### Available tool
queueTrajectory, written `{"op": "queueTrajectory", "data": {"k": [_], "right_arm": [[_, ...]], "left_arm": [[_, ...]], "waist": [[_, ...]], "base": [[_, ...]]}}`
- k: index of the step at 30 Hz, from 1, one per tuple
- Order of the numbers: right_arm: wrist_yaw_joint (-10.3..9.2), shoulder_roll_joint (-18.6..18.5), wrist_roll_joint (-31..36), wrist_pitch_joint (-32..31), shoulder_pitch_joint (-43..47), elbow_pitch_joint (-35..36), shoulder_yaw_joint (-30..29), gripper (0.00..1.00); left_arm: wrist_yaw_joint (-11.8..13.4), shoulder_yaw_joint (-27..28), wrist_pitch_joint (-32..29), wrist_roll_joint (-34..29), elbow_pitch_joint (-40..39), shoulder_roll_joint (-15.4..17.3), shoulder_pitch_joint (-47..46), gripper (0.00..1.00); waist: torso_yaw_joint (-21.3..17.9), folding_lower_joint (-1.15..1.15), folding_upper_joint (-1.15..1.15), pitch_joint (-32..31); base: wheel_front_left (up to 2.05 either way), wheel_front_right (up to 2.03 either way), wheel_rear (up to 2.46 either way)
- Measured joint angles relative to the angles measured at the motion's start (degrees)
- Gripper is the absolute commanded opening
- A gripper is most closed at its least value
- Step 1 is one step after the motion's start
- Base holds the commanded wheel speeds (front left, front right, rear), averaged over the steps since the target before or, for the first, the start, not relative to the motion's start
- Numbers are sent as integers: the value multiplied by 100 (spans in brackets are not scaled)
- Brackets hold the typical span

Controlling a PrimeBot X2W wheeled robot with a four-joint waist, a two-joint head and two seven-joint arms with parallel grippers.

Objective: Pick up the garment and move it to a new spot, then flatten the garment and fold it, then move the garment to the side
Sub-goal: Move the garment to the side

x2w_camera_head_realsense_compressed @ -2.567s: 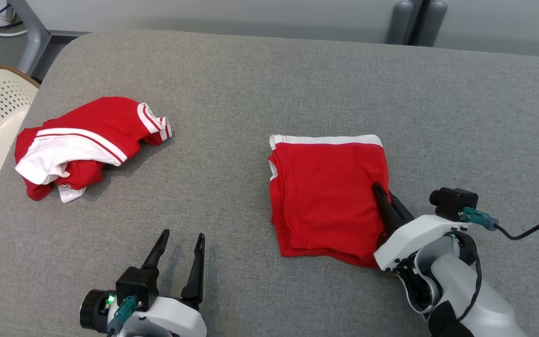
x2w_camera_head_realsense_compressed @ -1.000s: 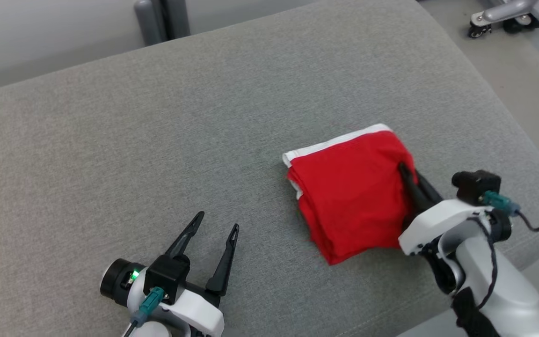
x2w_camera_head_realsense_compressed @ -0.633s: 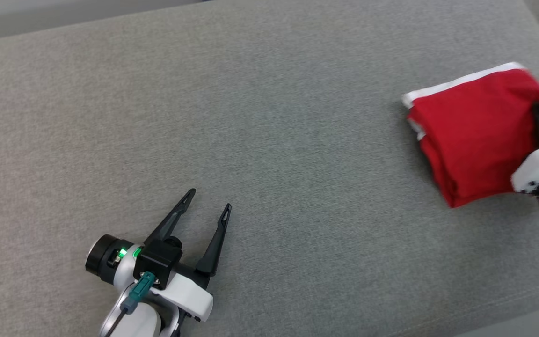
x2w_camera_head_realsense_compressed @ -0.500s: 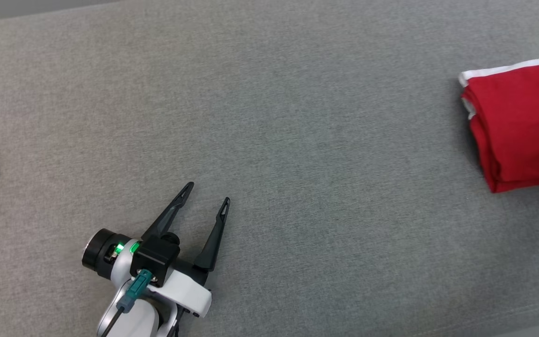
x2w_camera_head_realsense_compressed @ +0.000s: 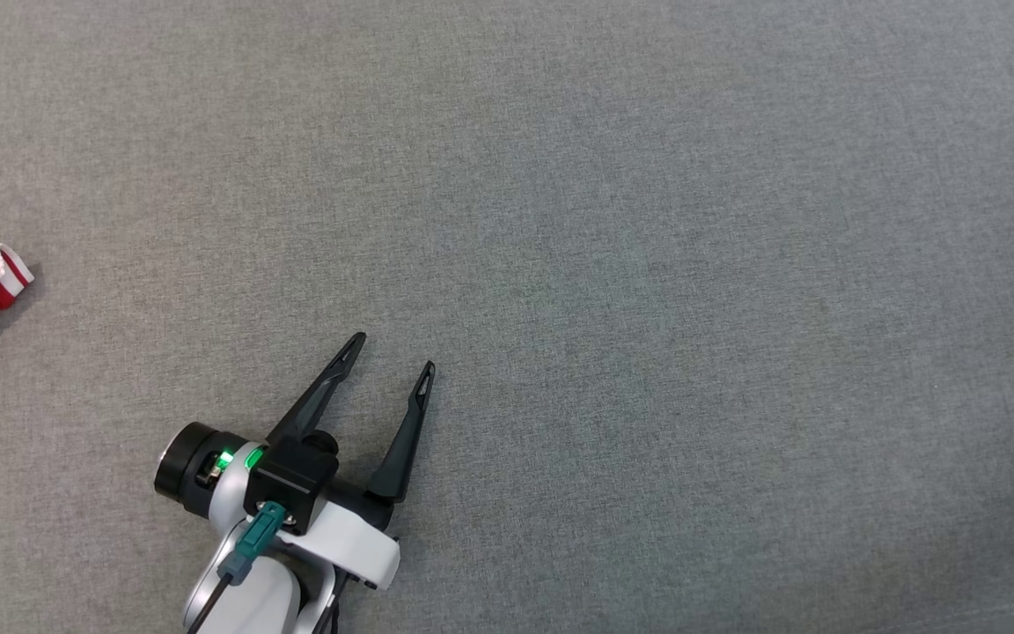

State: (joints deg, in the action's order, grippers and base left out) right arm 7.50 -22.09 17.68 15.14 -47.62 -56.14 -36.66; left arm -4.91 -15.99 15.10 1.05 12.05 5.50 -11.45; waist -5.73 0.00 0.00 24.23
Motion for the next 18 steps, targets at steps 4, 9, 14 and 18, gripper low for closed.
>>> {"op": "queueTrajectory", "data": {"k": [4, 9, 14, 18], "right_arm": [[0, 103, 274, 1, -51, 315, -320, 100], [-1, 271, 116, 1, -82, 479, -140, 100], [0, 805, -633, 0, 103, 1101, 811, 100], [0, 1259, -1143, -1, 683, 1820, 1607, 100]], "left_arm": [[0, 30, -1, 1, 41, 10, -5, 100], [2, 48, -1, 25, 112, -26, -5, 100], [80, 109, -1, 57, 170, -90, -1, 100], [168, 246, -1, 138, 213, -126, 64, 100]], "waist": [[-4, 0, 0, -22], [-28, 0, 0, -124], [-10, 0, 0, -306], [26, 0, 0, -517]], "base": [[0, 0, 0], [0, 0, 0], [0, 0, 0], [0, 0, 0]]}}
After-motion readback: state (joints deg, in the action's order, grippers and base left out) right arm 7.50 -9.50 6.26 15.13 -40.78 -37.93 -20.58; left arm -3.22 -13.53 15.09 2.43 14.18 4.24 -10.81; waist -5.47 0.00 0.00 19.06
